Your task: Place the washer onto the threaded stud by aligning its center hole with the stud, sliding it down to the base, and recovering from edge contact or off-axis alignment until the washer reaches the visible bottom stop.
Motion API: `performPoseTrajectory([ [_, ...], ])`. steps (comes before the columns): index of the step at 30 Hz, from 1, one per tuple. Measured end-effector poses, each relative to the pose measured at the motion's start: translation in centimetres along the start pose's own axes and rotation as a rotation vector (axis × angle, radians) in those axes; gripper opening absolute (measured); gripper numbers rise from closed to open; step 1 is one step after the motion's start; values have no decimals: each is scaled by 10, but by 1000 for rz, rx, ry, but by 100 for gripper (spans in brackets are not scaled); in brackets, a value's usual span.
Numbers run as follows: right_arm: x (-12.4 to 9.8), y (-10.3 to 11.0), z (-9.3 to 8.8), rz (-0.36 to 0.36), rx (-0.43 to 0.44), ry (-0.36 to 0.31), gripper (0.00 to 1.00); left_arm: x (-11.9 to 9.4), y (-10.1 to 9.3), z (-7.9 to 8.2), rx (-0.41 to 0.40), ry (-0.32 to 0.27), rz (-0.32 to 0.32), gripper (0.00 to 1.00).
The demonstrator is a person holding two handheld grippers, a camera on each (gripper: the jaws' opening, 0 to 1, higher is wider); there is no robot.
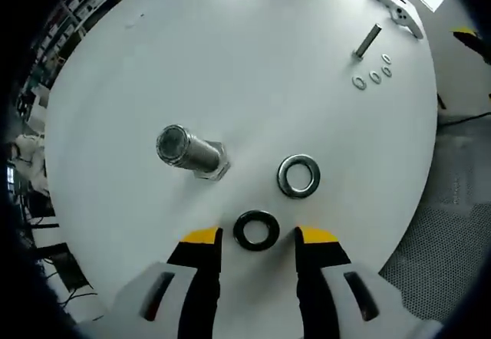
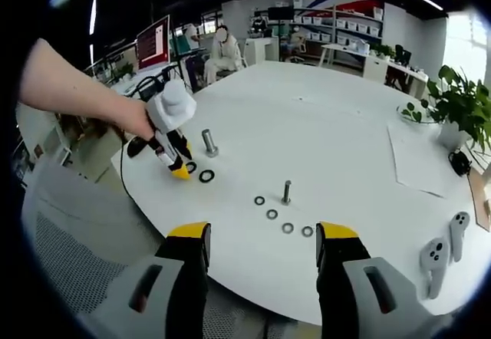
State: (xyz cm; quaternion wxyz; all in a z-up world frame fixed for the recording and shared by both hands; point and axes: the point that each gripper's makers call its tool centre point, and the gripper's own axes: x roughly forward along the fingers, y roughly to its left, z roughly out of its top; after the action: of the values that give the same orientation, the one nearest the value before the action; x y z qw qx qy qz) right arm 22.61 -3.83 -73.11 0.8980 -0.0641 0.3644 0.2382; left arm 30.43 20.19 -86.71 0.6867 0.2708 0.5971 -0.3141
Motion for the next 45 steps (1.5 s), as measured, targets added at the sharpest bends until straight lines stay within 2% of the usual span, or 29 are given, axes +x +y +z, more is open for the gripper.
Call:
performPoseTrajectory([
  [8,0,-1,1,-2,1,-2,58,-1,1,-1,-10,-8,2,34],
  [14,0,-1,0,-2,-1,1,58,-1,5,-2,-9,-9,5,28],
  [16,0,-1,-1,-3,0,4,58,-1,3,-3,20,5,3,21],
  [37,3,0,-3,4,-5,16,58,-1,2,-3,1,-15,12,22],
  [41,2,0,0,5,0,5,58,-1,1,-2,-33,-23,15,24],
  [45,2,0,-1,8,3,5,58,1,-5,-1,-50,-14,12,30],
])
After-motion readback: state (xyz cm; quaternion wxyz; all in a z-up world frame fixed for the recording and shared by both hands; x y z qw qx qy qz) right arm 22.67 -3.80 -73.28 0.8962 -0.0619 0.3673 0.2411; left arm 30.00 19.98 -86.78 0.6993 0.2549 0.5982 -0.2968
